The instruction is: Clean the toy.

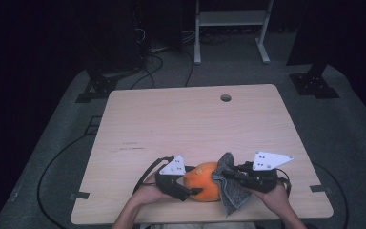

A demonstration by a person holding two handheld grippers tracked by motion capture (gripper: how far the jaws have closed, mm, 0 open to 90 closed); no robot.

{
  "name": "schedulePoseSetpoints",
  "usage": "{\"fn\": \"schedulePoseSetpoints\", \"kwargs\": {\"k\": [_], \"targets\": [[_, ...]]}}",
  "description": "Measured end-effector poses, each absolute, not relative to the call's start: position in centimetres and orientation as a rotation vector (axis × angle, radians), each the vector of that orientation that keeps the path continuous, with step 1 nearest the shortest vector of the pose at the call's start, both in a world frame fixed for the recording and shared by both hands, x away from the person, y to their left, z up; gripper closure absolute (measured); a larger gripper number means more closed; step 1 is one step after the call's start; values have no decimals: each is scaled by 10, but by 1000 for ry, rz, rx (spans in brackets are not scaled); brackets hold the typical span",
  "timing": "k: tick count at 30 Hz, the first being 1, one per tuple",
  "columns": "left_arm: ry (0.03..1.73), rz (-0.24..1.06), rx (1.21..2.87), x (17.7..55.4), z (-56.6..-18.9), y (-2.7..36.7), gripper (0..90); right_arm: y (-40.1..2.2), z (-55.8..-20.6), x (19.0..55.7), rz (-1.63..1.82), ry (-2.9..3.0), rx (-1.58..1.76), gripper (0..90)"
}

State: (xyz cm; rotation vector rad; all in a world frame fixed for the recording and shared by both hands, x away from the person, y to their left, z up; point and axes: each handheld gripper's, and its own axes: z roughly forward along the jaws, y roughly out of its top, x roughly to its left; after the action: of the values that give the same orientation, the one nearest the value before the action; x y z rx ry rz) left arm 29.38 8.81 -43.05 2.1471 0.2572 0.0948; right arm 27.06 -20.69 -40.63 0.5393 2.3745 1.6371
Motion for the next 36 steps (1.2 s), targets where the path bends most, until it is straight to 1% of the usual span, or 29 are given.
{"fn": "schedulePoseSetpoints", "kwargs": {"k": [1, 2, 6, 9, 11, 12, 14, 15, 18, 21, 30, 36], "targets": [[260, 92, 2148, 293, -429, 86, 196, -203, -404, 269, 1648, 2372, 523, 791], [246, 102, 2155, 292, -429, 85, 194, -199, -402, 269, 1656, 2374, 502, 790], [222, 113, 2165, 290, -429, 88, 250, -189, -402, 267, 1624, 2391, 456, 791], [198, 123, 2171, 288, -430, 90, 282, -197, -405, 270, 1617, 2392, 490, 791], [203, 113, 2171, 287, -429, 90, 282, -203, -407, 272, 1631, 2384, 534, 791], [211, 111, 2180, 286, -426, 86, 267, -204, -407, 271, 1634, 2379, 537, 791], [230, 104, 2198, 285, -421, 79, 182, -200, -406, 268, 1626, 2378, 522, 792], [220, 114, 2206, 284, -421, 78, 183, -198, -406, 267, 1634, 2382, 513, 792], [209, 113, 2190, 287, -425, 85, 257, -195, -406, 265, 1630, 2387, 496, 792], [211, 107, 2181, 288, -428, 89, 290, -199, -410, 267, 1610, 2380, 499, 793], [200, 92, 2174, 289, -431, 93, 295, -229, -427, 274, 1584, 2416, 641, 793], [195, 88, 2164, 289, -433, 90, 295, -226, -413, 271, 1717, 2340, 603, 793]]}}
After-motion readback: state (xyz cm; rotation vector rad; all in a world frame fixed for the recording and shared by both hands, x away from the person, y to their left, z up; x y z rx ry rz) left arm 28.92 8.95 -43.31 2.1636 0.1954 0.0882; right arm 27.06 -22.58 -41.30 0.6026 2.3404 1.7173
